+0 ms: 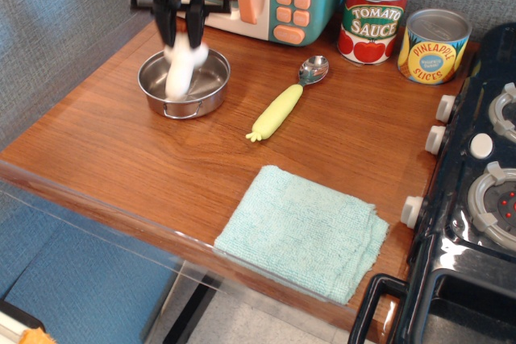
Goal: Put the mushroom on the blue towel
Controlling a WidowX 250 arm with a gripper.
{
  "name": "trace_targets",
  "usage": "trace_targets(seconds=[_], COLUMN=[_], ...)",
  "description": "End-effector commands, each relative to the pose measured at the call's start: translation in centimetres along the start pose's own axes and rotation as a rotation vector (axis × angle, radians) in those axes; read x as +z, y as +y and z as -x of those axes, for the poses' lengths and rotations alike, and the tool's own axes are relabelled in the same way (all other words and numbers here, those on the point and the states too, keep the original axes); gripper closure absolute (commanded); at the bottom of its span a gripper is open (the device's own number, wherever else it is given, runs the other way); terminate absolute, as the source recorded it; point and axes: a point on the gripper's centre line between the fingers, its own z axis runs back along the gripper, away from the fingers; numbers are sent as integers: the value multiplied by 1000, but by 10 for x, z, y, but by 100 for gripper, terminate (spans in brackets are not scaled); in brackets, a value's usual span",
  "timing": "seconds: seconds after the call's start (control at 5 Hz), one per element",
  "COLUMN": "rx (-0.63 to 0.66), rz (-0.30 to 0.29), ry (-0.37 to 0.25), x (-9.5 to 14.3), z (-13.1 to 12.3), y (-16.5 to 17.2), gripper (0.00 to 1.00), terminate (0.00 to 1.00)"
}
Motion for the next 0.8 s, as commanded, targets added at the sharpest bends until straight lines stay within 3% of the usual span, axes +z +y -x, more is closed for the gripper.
trace_targets(seconds=[0.0, 0.4, 0.6], rx=[-275, -480, -516], rz=[133, 217, 222], ry=[-72, 29, 54], x=[57, 64, 63], z=[55, 135, 150], y=[-59, -108, -109], gripper=[100, 100, 100], terminate=[0, 0, 0])
